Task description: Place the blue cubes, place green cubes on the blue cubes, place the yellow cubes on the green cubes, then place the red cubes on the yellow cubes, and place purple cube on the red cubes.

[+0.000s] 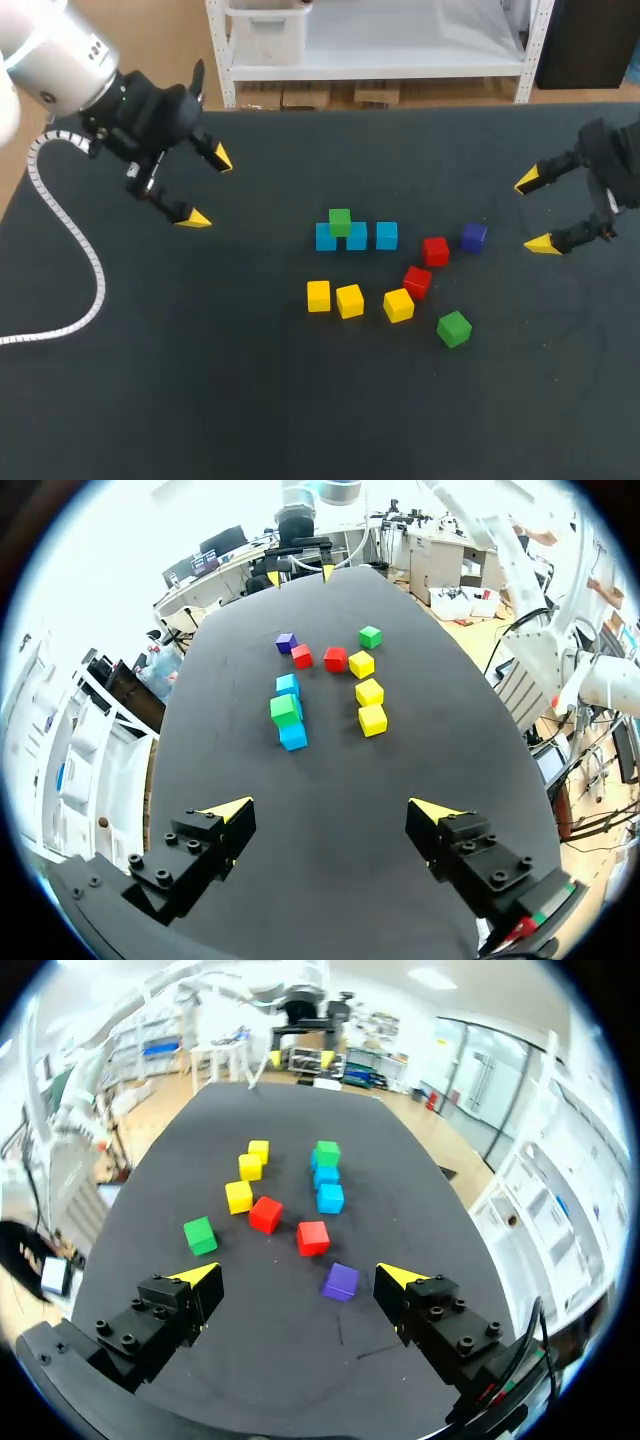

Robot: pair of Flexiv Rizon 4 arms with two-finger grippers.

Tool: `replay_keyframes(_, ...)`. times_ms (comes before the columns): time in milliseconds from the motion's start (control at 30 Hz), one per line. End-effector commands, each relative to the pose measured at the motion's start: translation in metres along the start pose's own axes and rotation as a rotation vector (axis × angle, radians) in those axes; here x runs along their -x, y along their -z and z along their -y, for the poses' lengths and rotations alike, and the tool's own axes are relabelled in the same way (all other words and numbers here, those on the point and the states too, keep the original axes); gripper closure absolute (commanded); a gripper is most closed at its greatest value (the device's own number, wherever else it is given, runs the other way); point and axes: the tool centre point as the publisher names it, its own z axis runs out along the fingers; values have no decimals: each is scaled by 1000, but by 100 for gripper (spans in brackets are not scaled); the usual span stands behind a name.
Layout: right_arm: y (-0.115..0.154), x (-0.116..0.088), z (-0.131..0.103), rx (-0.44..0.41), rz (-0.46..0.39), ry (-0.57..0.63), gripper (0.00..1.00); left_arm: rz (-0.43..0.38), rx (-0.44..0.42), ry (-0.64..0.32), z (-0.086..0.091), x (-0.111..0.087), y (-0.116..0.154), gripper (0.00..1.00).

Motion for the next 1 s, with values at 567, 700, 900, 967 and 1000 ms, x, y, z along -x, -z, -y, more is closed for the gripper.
replay_keyframes(567, -14, 24, -91, 97, -202, 299, 0, 0, 0, -2, 0, -1, 0, 0)
replay_keyframes(700, -28, 16, -106, 138, -182, 304, 0, 0, 0, -2, 0, -1, 0, 0)
replay_keyframes(900, -50, 6, -110, 158, -145, 295, 0, 0, 0, -2, 0, -1, 0, 0)
replay_keyframes(967, -59, 6, -108, 176, -123, 299, 0, 0, 0, -2, 0, -1, 0, 0)
replay_keyframes(1000, -62, 7, -107, 182, -120, 301, 0, 0, 0, -2, 0, -1, 0, 0)
